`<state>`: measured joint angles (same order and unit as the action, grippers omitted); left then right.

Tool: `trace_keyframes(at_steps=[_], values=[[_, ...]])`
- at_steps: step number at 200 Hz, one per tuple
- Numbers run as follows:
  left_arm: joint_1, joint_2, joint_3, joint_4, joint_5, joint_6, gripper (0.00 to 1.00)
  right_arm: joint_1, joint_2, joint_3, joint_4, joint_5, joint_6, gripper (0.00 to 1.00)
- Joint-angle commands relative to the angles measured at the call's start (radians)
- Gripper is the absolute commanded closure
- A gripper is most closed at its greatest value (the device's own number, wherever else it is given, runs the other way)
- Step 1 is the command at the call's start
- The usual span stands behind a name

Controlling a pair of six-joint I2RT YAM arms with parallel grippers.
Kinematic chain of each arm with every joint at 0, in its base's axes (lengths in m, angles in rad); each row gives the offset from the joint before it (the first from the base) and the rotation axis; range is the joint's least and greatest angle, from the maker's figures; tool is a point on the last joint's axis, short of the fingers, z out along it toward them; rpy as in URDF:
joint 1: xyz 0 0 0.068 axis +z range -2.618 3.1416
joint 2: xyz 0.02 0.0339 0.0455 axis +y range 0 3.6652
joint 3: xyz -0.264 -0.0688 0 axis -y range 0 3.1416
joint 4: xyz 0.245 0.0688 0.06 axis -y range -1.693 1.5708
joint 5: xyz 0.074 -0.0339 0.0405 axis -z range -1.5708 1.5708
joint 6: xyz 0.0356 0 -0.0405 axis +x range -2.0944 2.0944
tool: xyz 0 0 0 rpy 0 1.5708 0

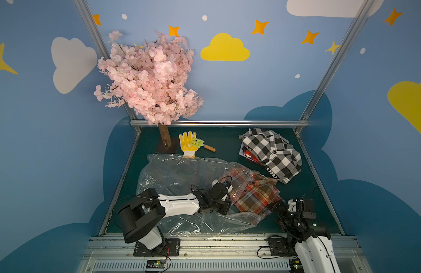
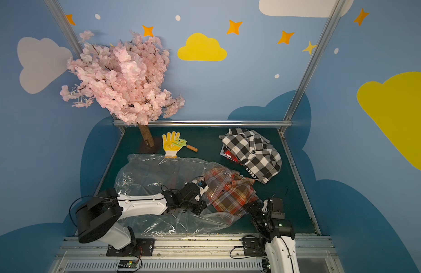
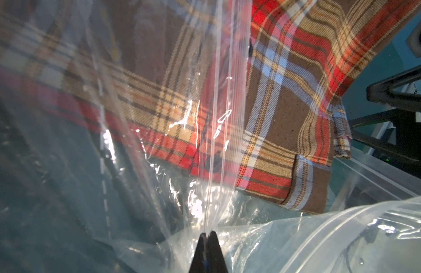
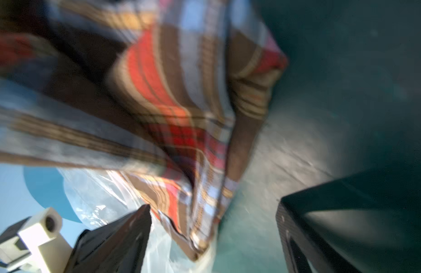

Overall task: Take the shirt out of the vacuum bag
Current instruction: Take out the shirt from the vacuum bag.

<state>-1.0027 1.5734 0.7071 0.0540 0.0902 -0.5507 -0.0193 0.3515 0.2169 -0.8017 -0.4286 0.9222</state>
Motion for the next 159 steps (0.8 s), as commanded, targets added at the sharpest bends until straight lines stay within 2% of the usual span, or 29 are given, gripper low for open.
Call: trace_keyframes(at_steps=[1, 40, 121, 127, 135, 159], values=[[-0.005, 0.014, 0.001, -0.031, 0.019, -0.003, 0.97, 0.046, -0.026, -0.063, 0.101, 0.079, 0.114, 0.15], [-0.005, 0.011, 0.000, -0.041, 0.016, -0.007, 0.97, 0.093, -0.012, -0.092, 0.184, 0.178, 0.150, 0.15], [-0.005, 0.006, -0.011, -0.037, 0.012, -0.012, 0.97, 0.133, 0.265, -0.084, 0.382, 0.215, 0.168, 0.19], [-0.005, 0.005, -0.011, -0.038, 0.011, -0.012, 0.97, 0.136, 0.278, -0.081, 0.395, 0.216, 0.166, 0.22], [-0.005, 0.001, -0.013, -0.039, 0.009, -0.011, 0.97, 0.141, 0.296, -0.080, 0.413, 0.215, 0.162, 0.31], [-0.005, -0.004, -0.019, -0.042, 0.005, -0.011, 0.97, 0.144, 0.320, -0.071, 0.419, 0.233, 0.136, 0.69]])
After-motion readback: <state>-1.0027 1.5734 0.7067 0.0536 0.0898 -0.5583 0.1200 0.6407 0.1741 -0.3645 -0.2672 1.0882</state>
